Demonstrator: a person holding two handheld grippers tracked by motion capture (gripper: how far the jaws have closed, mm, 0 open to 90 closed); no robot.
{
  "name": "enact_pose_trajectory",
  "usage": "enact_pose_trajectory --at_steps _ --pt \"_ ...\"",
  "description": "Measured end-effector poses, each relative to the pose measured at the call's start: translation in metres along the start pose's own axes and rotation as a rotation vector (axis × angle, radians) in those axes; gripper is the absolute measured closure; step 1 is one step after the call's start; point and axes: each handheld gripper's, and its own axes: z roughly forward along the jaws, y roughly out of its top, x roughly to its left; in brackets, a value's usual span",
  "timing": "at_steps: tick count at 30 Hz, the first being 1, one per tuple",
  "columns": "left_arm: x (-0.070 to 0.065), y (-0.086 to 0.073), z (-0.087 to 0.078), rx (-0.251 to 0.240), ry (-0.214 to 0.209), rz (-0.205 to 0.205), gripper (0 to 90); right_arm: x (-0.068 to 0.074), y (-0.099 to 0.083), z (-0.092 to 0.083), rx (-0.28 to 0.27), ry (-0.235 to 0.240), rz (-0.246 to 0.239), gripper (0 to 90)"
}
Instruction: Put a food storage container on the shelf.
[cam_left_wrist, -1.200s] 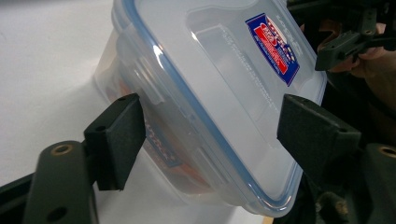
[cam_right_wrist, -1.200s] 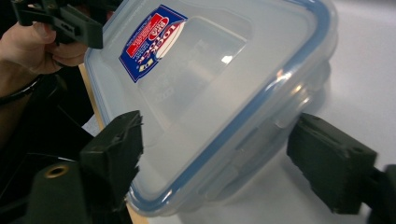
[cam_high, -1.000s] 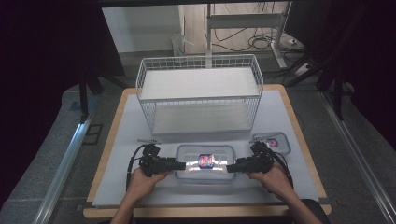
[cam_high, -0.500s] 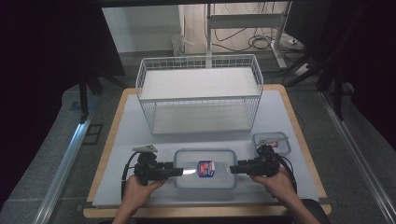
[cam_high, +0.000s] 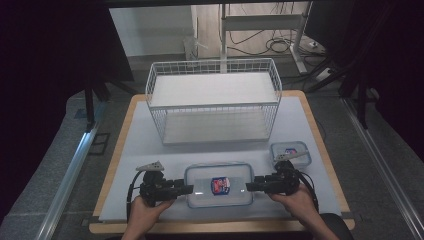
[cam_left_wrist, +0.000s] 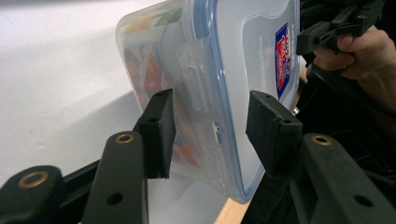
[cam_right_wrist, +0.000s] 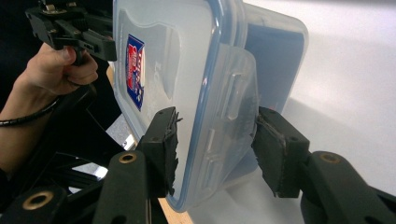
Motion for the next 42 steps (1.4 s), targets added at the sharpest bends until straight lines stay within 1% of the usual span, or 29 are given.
enact_pose_trajectory --at_steps 4,8,9,11,12,16,19,21,30,32,38,41,42 --pt "-0.001 0.000 0.000 0.003 0.004 0.006 53.0 0.001 0.000 -0.001 0.007 0.000 -0.003 51.8" --pt "0.001 -0.001 0.004 0.009 0.007 0.002 49.5 -0.001 -0.001 -0.001 0.004 0.013 0.001 52.3" --pt "0.002 -0.001 0.004 0.007 -0.001 -0.006 49.5 -0.003 -0.002 -0.001 0.001 0.021 0.009 52.4" --pt "0.002 -0.001 0.004 0.008 -0.004 -0.009 49.7 -0.003 -0.002 -0.002 0.000 0.022 0.009 52.4" --pt "0.003 -0.001 0.004 0.008 -0.010 -0.018 50.3 -0.002 -0.002 -0.002 0.003 0.021 0.003 52.6" --pt "0.003 -0.003 0.003 0.008 -0.018 -0.031 51.3 -0.002 -0.002 -0.002 0.002 0.023 0.005 53.1" --pt "0.002 -0.002 0.002 0.015 -0.013 -0.038 52.5 -0.002 -0.002 -0.002 -0.002 0.025 0.012 53.6" --pt "0.002 -0.001 0.002 0.015 -0.018 -0.050 52.9 -0.002 -0.002 -0.002 -0.003 0.025 0.018 53.8" --pt "0.003 0.000 0.002 0.012 -0.024 -0.078 54.0 -0.002 -0.002 -0.003 -0.006 0.026 0.034 54.2" --pt "0.003 0.001 0.002 0.014 -0.025 -0.075 54.1 -0.002 -0.002 -0.003 -0.007 0.025 0.033 54.3" --pt "0.002 0.003 0.002 0.015 -0.008 -0.068 54.5 -0.002 -0.001 -0.004 -0.020 0.014 0.026 54.4" --pt "0.001 0.007 0.002 0.010 -0.008 -0.067 54.5 -0.002 0.000 -0.004 -0.032 0.014 0.028 54.4" --pt "0.001 0.009 0.001 0.007 -0.007 -0.061 54.6 -0.002 0.003 -0.006 -0.045 0.014 0.026 54.4"
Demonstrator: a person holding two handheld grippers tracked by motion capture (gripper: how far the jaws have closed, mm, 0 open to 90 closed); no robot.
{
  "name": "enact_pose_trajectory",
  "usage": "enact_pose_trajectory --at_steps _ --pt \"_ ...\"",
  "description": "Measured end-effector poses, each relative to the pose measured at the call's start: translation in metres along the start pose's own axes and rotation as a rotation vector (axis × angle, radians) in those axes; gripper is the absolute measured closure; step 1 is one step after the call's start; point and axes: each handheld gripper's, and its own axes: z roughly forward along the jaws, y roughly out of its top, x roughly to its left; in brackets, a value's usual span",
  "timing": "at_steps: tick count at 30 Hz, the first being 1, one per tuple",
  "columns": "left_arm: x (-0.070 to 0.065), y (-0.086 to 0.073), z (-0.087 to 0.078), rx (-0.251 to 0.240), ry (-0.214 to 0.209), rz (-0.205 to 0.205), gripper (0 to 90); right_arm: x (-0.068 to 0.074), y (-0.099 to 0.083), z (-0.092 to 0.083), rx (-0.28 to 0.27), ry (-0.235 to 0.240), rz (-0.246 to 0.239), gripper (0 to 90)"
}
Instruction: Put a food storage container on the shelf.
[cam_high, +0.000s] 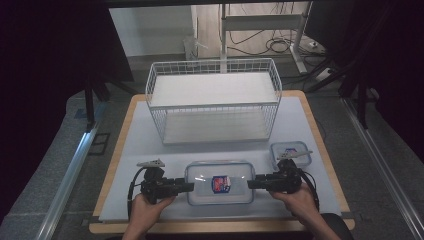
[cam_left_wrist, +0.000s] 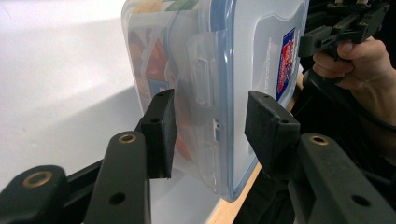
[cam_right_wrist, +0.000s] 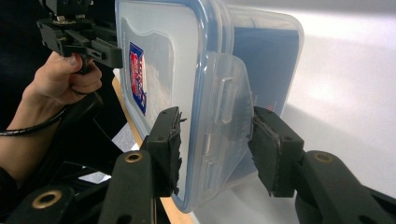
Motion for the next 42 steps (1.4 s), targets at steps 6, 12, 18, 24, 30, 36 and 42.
enact_pose_trajectory --at_steps 6,12,18,24,30,36,42 --pt "-0.005 0.014 -0.006 -0.024 0.006 0.028 54.6 0.003 0.011 -0.006 -0.031 0.001 -0.017 54.5" --pt "-0.012 0.034 -0.016 -0.059 0.017 0.066 54.6 0.010 0.032 -0.013 -0.066 -0.001 -0.055 54.5" --pt "-0.017 0.051 -0.025 -0.081 0.022 0.093 54.6 0.018 0.054 -0.022 -0.098 -0.005 -0.090 54.5" --pt "-0.022 0.073 -0.034 -0.096 0.029 0.117 54.6 0.022 0.071 -0.027 -0.117 -0.006 -0.106 54.5" --pt "-0.025 0.094 -0.039 -0.113 0.031 0.135 54.6 0.026 0.091 -0.035 -0.146 -0.015 -0.125 54.5" --pt "-0.030 0.114 -0.045 -0.133 0.039 0.153 54.5 0.030 0.109 -0.043 -0.175 -0.024 -0.145 54.5" --pt "-0.030 0.130 -0.050 -0.145 0.048 0.158 54.4 0.030 0.126 -0.046 -0.194 -0.023 -0.150 54.4"
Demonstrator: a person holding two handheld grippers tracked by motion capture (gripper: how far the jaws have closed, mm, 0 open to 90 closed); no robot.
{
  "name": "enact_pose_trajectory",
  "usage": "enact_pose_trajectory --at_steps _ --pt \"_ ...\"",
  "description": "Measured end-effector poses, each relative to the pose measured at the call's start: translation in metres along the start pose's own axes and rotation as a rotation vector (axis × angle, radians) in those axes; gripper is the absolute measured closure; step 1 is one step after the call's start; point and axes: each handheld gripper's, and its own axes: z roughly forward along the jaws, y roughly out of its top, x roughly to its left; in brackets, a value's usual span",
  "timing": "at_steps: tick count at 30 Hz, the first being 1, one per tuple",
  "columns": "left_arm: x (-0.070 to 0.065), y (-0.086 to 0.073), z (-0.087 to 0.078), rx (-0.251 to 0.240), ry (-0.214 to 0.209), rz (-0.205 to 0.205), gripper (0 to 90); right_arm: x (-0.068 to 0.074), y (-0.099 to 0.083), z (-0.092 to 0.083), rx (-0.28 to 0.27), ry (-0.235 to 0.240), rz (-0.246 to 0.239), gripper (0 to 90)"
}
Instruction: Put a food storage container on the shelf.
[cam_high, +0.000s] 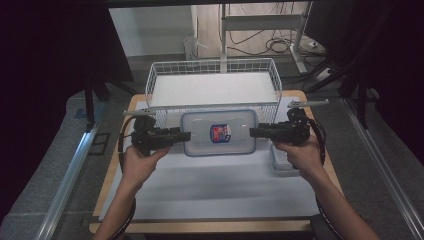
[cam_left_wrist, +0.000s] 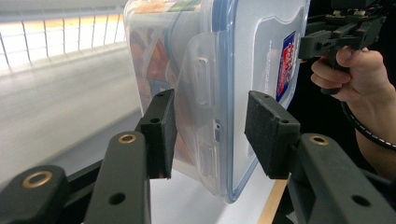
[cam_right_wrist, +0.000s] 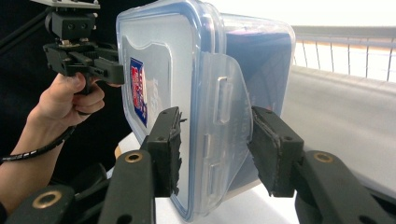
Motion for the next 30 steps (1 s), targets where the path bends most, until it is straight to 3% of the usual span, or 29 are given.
enact_pose_trajectory --at_steps 18,30 --pt "0.007 0.055 -0.010 -0.038 0.017 0.013 54.2 -0.004 0.056 0.001 -0.050 -0.006 -0.007 54.1" --pt "0.029 0.081 -0.003 -0.056 0.011 -0.015 53.9 -0.018 0.083 0.010 -0.064 -0.022 0.011 53.9"
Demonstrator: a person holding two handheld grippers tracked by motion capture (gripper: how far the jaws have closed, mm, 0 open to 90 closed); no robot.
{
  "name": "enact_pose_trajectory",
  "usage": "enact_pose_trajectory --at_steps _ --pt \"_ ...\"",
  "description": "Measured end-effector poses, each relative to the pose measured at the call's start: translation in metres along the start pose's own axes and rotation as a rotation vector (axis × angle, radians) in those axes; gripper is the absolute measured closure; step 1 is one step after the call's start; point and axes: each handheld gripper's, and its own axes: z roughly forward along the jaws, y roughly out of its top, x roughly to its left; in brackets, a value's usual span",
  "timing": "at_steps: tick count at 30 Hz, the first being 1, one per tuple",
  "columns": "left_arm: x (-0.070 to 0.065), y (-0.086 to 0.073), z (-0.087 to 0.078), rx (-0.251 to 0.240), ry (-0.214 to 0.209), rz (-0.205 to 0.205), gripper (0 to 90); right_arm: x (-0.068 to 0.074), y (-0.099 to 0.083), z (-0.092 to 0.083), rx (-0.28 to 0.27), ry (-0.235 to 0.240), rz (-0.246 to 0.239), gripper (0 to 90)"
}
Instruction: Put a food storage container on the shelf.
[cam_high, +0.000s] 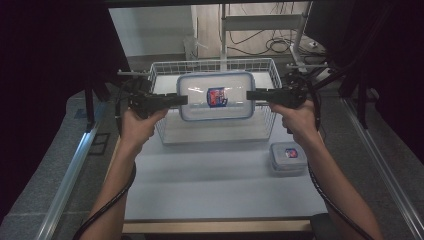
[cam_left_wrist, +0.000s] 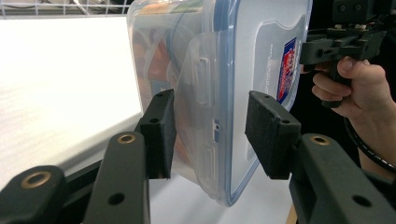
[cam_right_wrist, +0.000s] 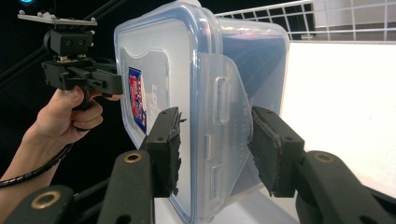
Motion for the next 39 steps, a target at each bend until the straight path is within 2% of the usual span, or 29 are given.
enact_pose_trajectory --at_steps 13,22,39 --pt "0.016 0.024 0.010 -0.001 0.019 -0.034 53.5 -0.017 0.020 0.012 -0.020 -0.023 0.042 53.1" --pt "0.025 0.029 0.015 0.001 0.026 -0.063 53.2 -0.027 0.026 0.019 -0.011 -0.031 0.082 52.7" --pt "0.031 0.033 0.017 0.000 0.032 -0.105 52.6 -0.032 0.030 0.026 -0.017 -0.036 0.091 51.5"
